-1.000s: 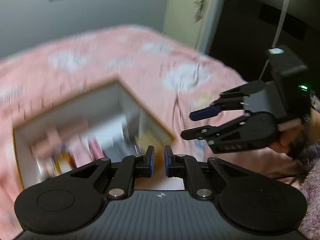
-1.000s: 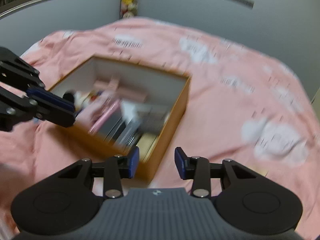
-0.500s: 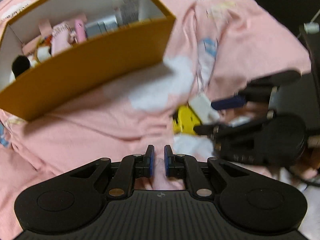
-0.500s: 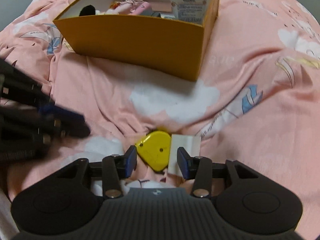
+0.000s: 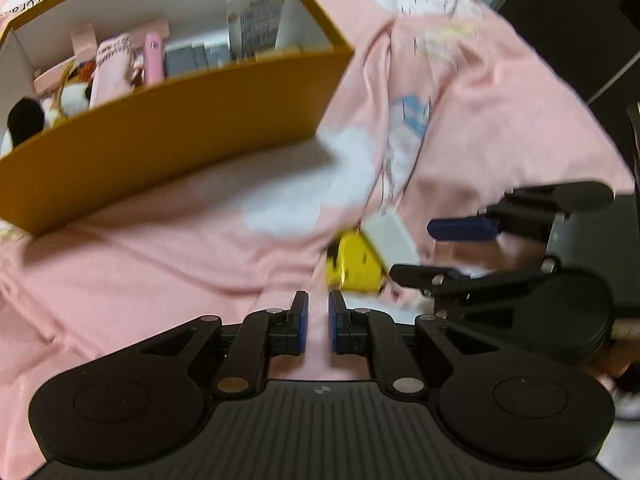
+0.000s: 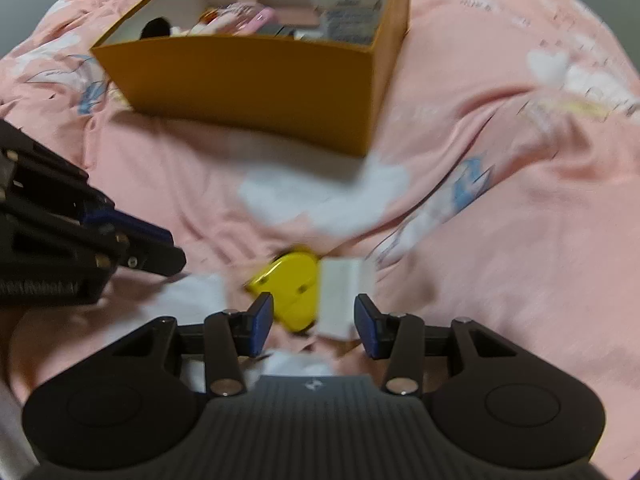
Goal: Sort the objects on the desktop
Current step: 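Move both grippers away from the box toward the tape measure and charger, then position the right gripper around the white charger block and the left around the yellow tape measure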
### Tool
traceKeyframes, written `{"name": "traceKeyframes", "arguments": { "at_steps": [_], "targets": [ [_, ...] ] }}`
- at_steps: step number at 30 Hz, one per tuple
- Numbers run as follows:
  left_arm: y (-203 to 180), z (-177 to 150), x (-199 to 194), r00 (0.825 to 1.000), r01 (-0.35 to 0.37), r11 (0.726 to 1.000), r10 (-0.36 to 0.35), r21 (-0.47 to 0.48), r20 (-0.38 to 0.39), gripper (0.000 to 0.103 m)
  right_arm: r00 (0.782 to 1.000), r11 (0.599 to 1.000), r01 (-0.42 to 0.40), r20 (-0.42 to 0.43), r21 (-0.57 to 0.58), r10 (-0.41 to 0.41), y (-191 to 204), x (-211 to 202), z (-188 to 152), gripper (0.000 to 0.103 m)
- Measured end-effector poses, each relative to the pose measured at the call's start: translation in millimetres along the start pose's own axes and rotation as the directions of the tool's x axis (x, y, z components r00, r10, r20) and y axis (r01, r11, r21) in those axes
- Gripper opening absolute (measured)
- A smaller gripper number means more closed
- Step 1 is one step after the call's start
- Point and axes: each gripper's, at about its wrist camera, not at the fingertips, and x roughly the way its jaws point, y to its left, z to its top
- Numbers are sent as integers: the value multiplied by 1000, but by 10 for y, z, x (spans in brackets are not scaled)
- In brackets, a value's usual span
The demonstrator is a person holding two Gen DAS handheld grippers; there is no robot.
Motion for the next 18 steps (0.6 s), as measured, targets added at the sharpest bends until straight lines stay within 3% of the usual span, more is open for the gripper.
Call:
{"name": "traceKeyframes", "arguments": {
  "at_steps": [3, 9, 10, 18],
  "targets": [
    [-36, 133, 127, 1000, 13, 1000, -13, 15, -23, 16, 999, 999, 46, -1, -19, -46, -30, 42, 61, 47],
    [-9, 165, 462, 992, 66, 998, -67, -9, -108, 16, 998, 998, 30, -52, -47, -33, -43, 223, 79, 47],
    [6, 162, 490, 994, 62, 996, -67, -60, -88, 16, 998, 998, 33, -58, -50, -36, -45, 254, 79, 47],
    [171, 162, 712, 981, 127, 979, -148, -161, -128, 19, 993, 996, 31, -109, -86, -40, -34, 479, 126, 47]
  ]
}}
